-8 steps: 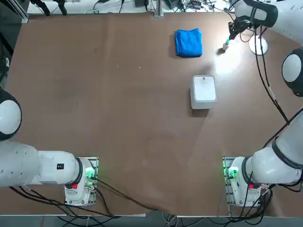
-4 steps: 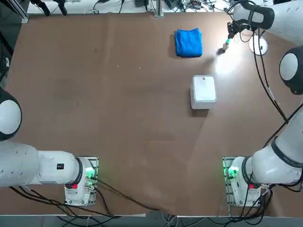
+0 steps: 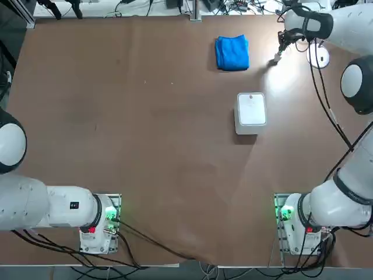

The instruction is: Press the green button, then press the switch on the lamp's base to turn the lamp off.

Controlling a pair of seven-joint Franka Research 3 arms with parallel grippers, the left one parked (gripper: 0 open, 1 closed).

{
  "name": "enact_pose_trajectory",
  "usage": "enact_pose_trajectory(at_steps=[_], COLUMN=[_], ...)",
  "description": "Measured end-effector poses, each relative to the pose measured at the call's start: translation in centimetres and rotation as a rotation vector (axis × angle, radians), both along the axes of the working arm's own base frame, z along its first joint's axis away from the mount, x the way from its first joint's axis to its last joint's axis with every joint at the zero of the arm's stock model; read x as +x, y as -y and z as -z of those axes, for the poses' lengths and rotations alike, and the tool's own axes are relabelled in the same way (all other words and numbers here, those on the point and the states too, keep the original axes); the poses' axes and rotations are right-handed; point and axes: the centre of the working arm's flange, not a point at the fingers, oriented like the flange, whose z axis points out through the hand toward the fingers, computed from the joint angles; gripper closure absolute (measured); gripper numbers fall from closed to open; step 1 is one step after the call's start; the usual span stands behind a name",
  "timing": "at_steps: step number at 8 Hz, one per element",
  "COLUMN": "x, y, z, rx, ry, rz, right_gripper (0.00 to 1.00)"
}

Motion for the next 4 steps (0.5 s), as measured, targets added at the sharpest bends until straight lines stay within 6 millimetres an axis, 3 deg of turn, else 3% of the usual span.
enact_pose_trajectory(at_steps=[4], x=[0.11], y=[0.02], z=[0.26], rx=[0.001], ry=[0.009], rz=[0.003], right_gripper=[0.98])
